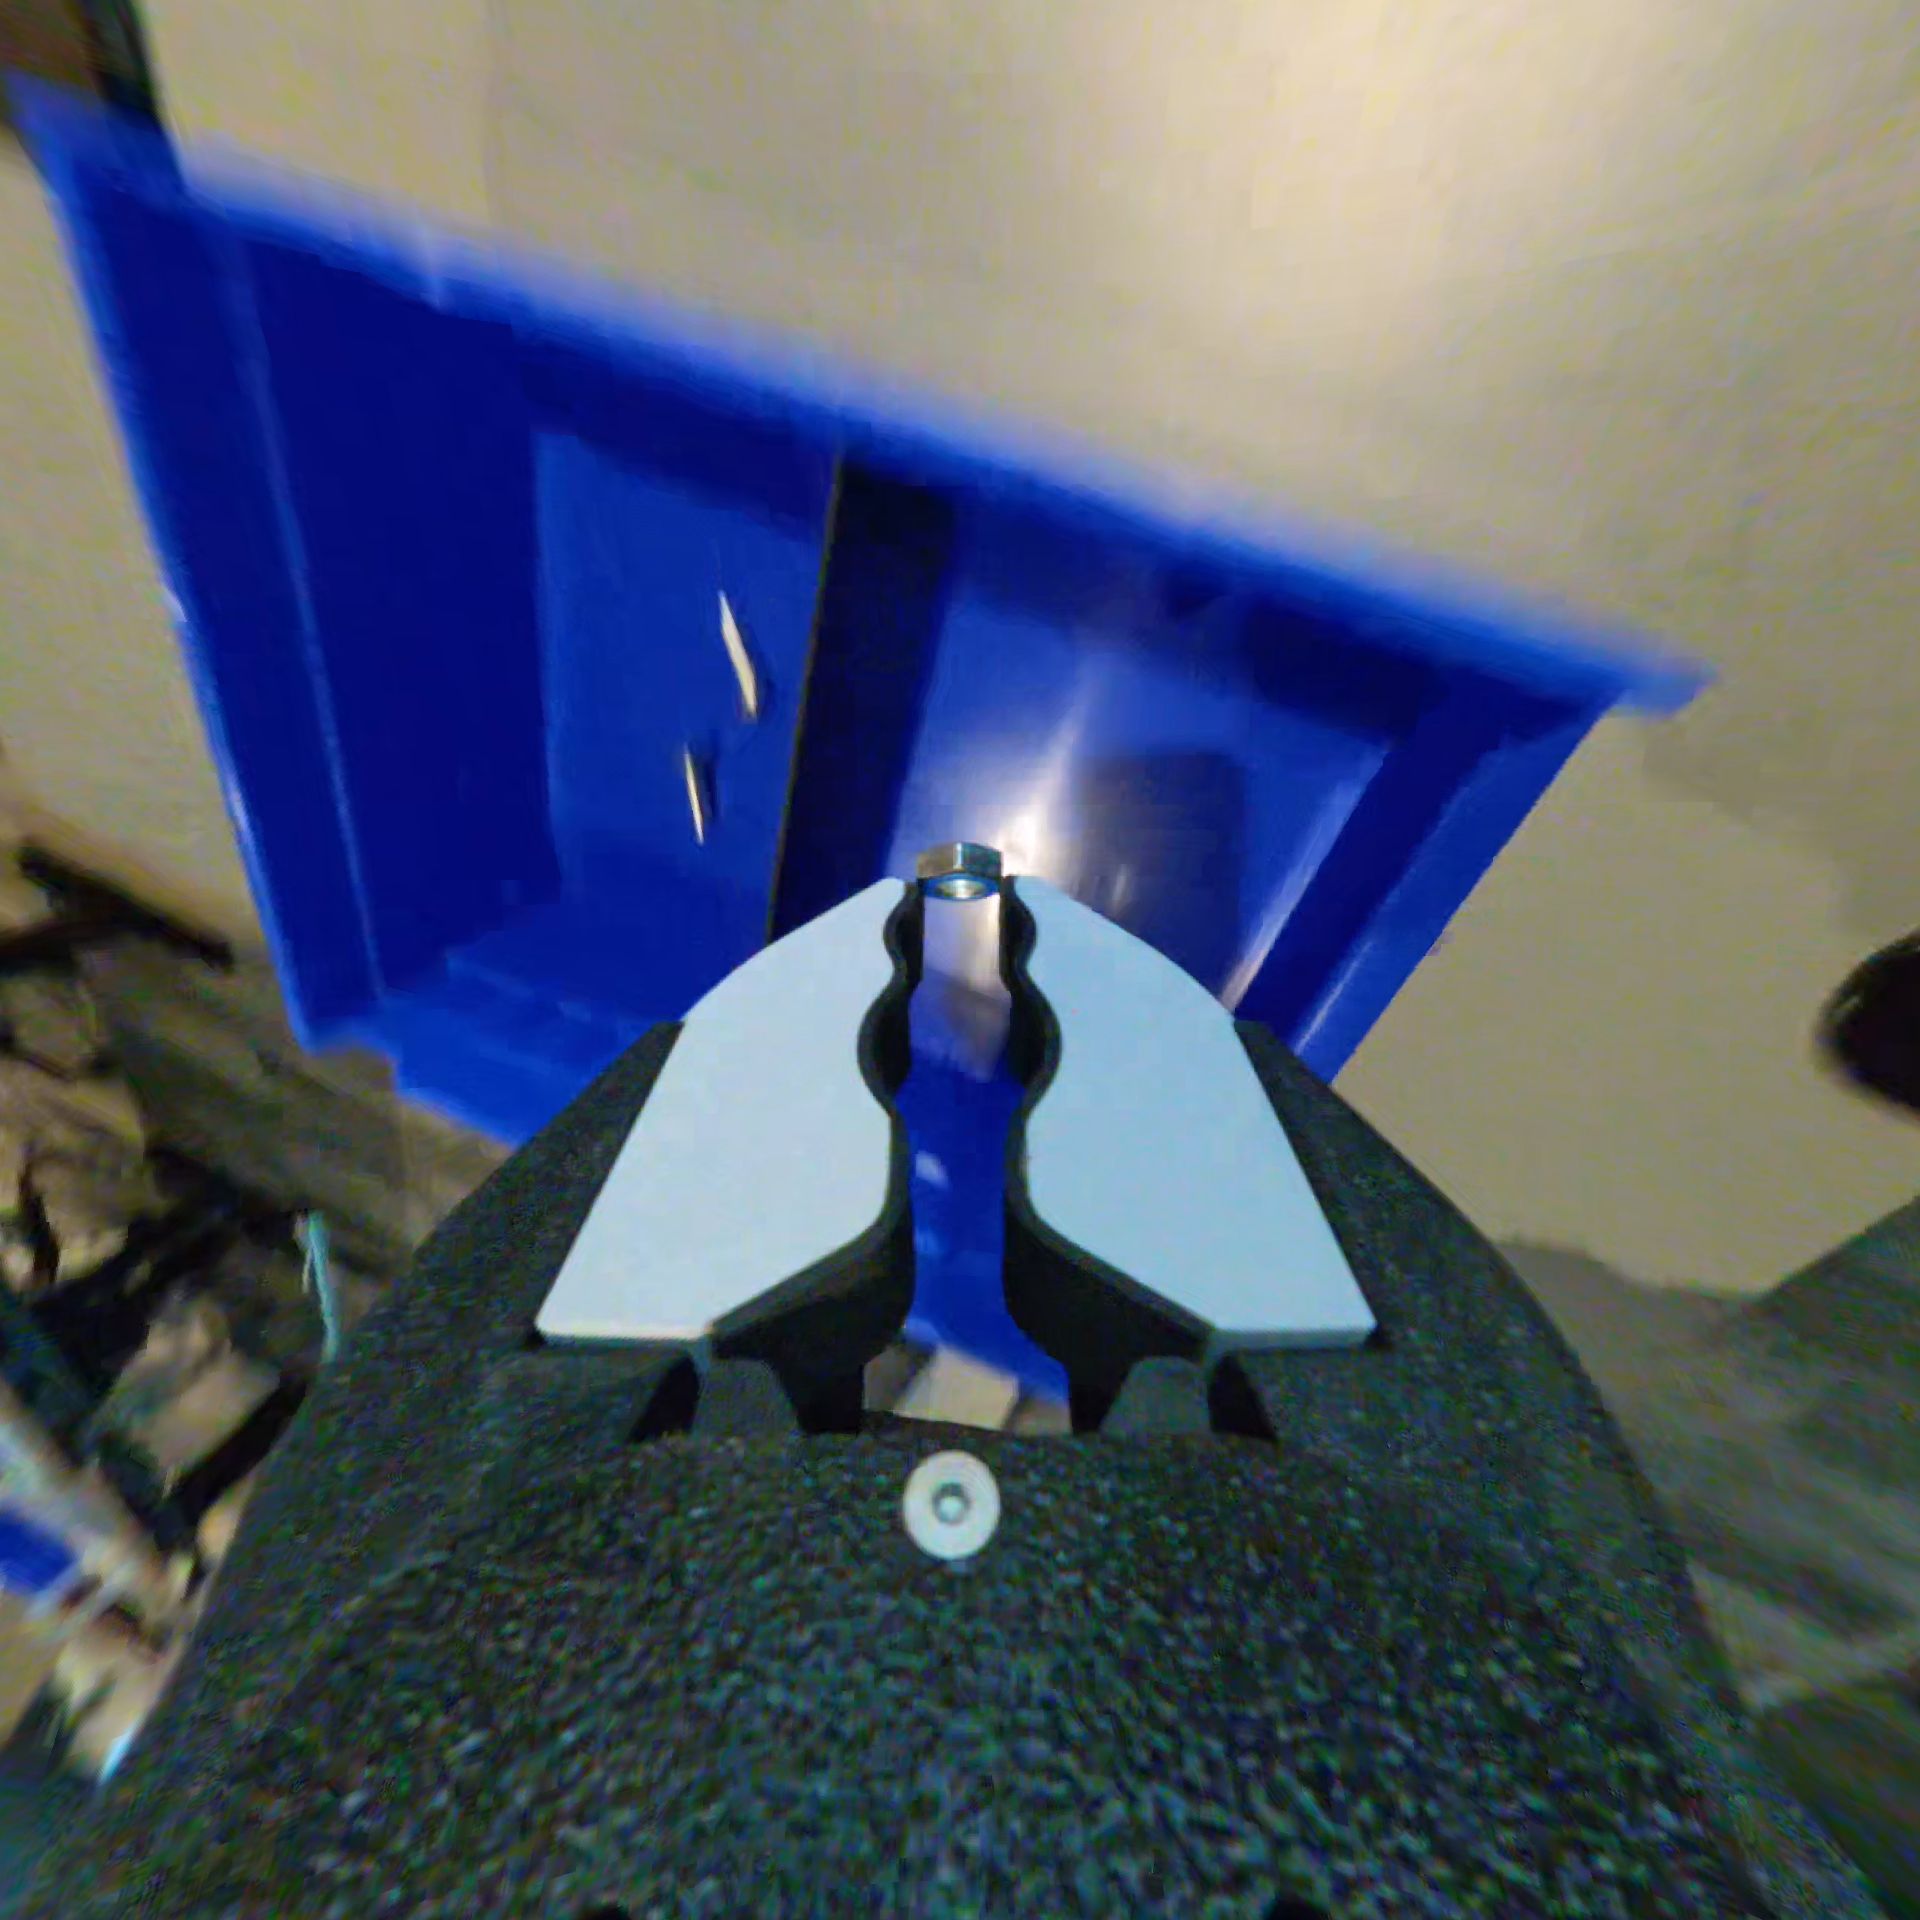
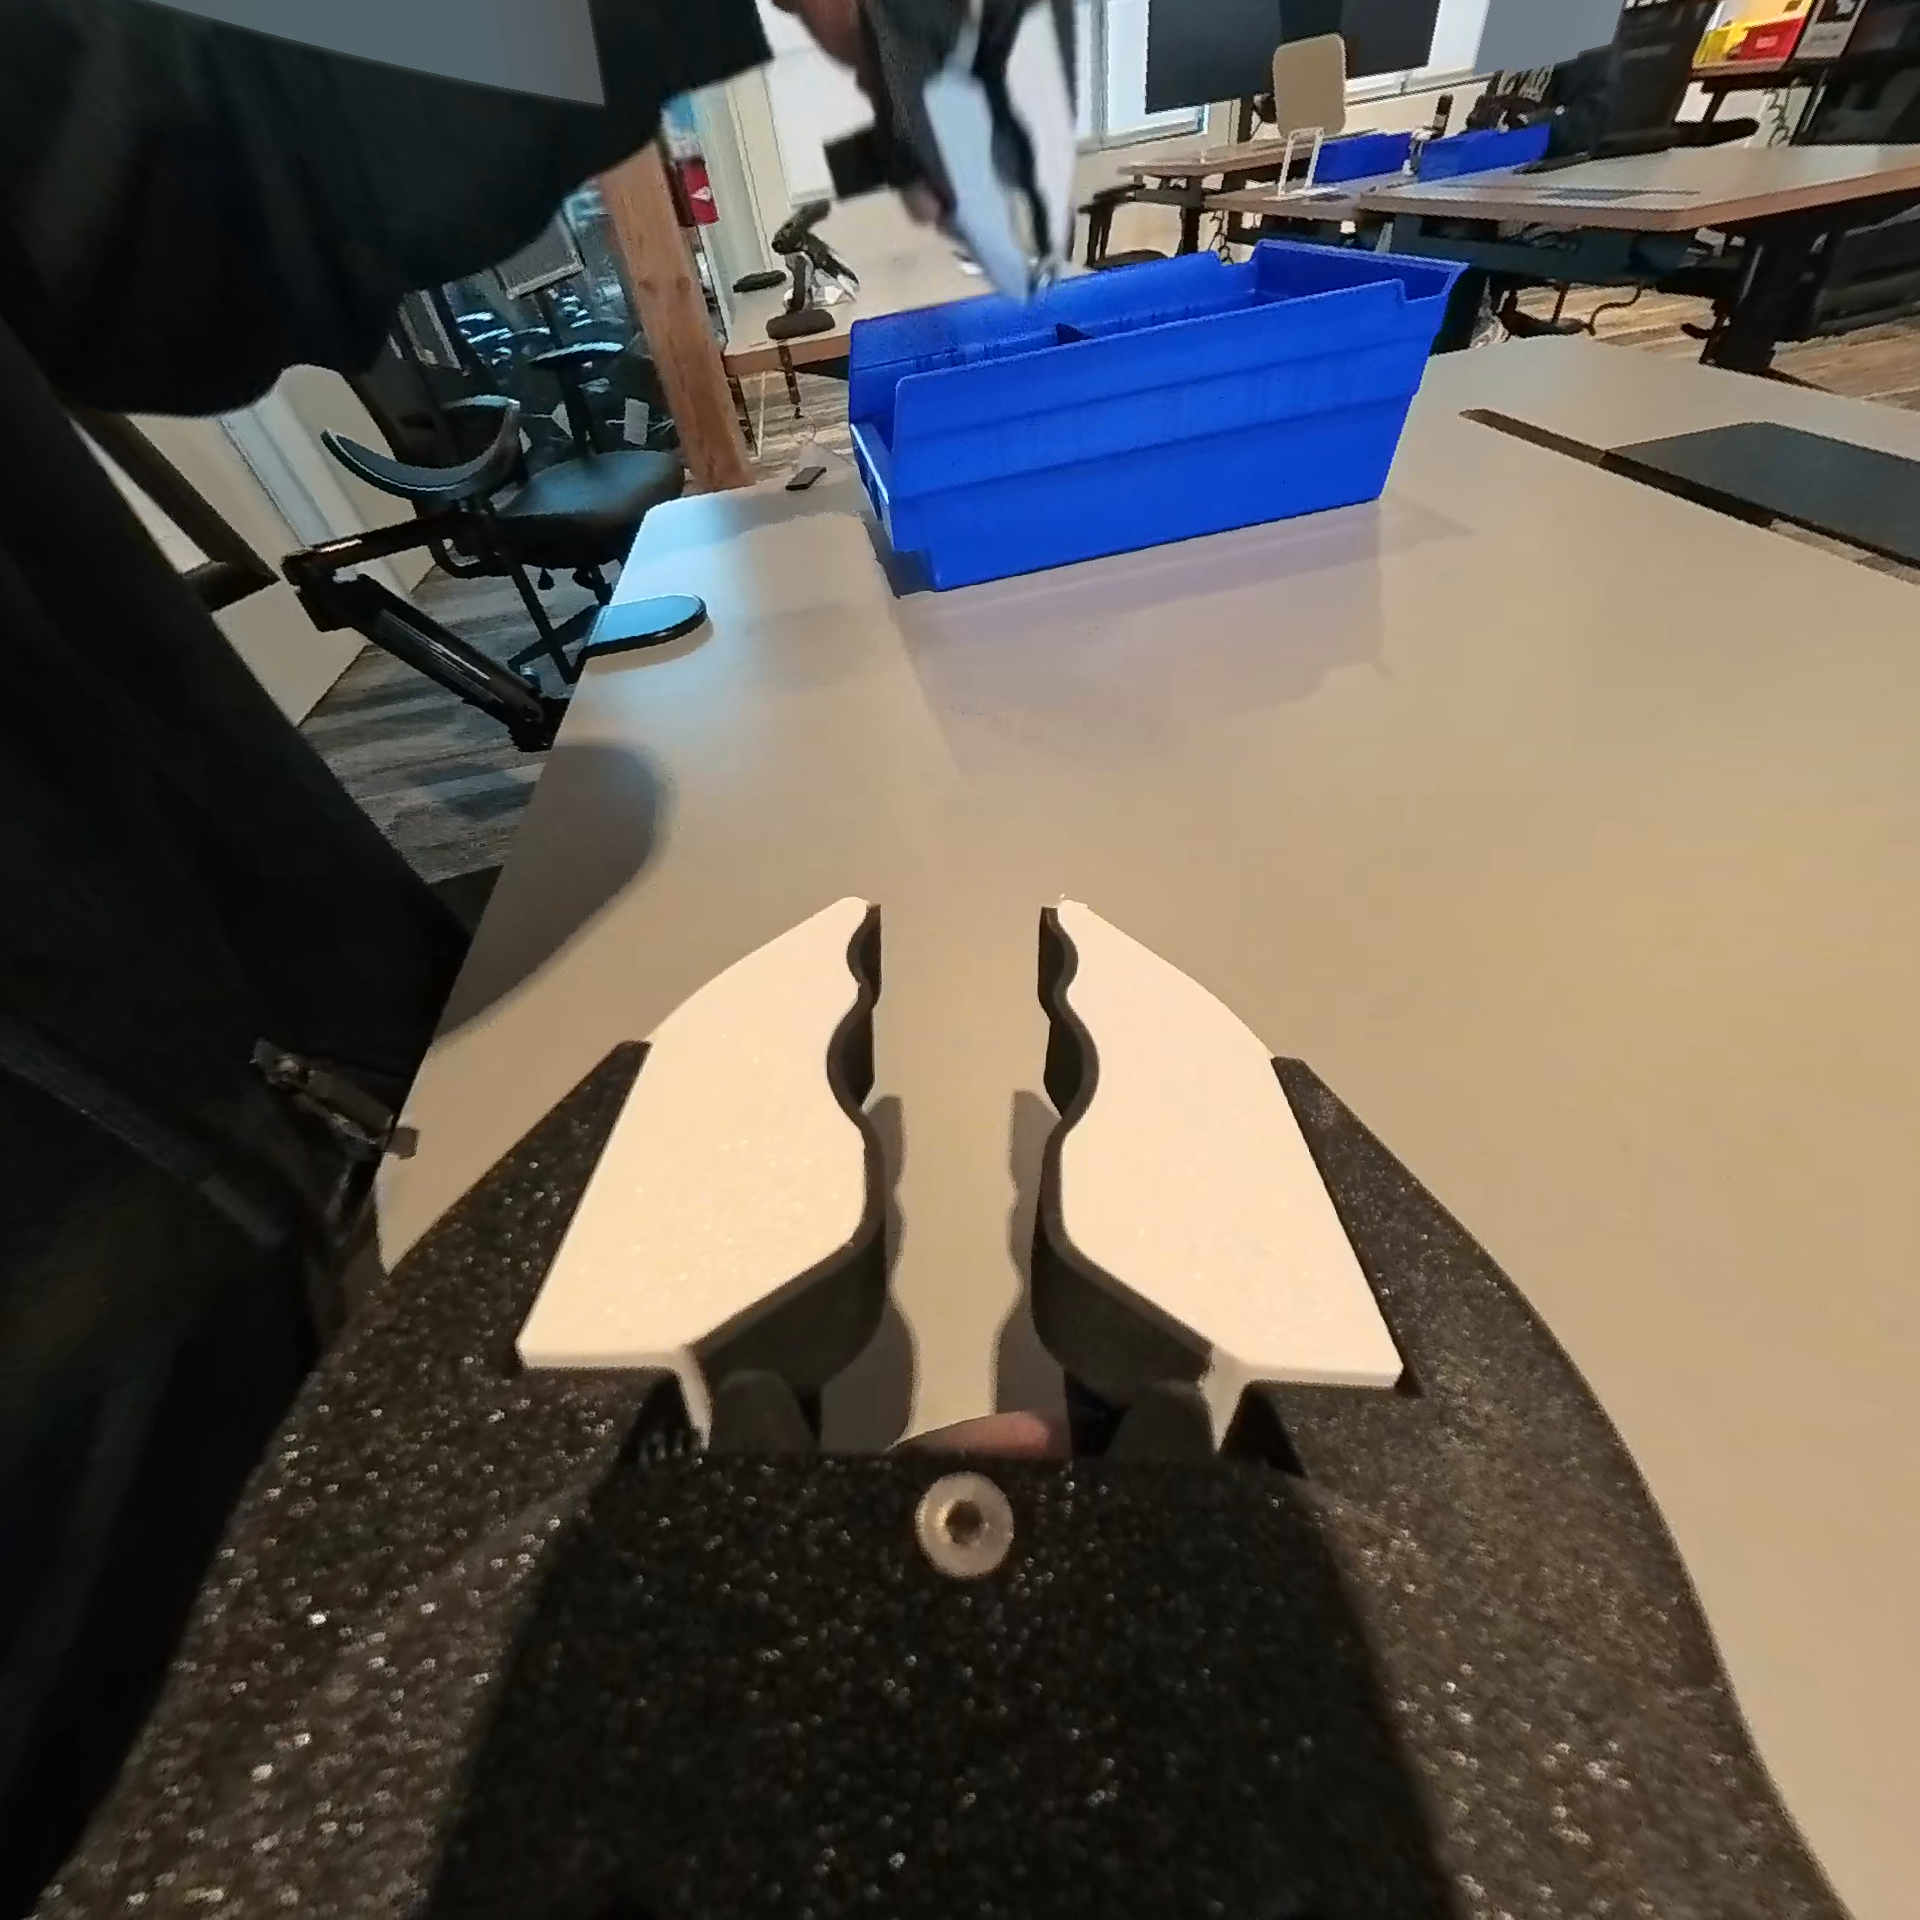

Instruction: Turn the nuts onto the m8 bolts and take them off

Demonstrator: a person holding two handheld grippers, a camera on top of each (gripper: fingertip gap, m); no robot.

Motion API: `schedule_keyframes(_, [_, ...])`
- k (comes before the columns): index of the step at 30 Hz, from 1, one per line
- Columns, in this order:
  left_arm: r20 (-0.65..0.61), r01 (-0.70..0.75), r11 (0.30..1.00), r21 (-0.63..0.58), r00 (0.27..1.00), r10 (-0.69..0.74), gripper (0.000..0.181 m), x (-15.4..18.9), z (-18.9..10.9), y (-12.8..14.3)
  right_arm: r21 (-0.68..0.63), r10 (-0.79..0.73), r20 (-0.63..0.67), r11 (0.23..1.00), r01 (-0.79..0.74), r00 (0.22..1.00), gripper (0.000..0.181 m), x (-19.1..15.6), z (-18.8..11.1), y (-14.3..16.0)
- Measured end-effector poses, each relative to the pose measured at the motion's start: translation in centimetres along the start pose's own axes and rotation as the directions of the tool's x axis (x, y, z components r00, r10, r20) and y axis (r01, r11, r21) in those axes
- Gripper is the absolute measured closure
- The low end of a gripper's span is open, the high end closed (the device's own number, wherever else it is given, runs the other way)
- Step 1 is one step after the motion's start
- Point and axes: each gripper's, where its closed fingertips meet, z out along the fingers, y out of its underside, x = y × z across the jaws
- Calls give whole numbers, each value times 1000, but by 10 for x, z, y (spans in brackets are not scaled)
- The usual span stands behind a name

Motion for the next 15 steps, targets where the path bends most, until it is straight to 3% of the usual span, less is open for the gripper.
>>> schedule_keyframes(4, [-102,-155,969,193,979,177,168,44,-7,-106,1,-6,-6,1000,6,1000,152,1,1,0])
schedule_keyframes(7, [-211,-295,928,229,915,343,168,92,13,-155,19,-12,-28,1000,13,1000,153,3,-2,-2])
schedule_keyframes(10, [-257,-388,906,166,870,420,168,122,47,-173,34,-19,-50,999,20,999,153,4,-6,-4])
schedule_keyframes(15, [-288,-477,870,126,822,492,167,150,81,-173,42,-25,-64,999,27,998,154,5,-10,-4])
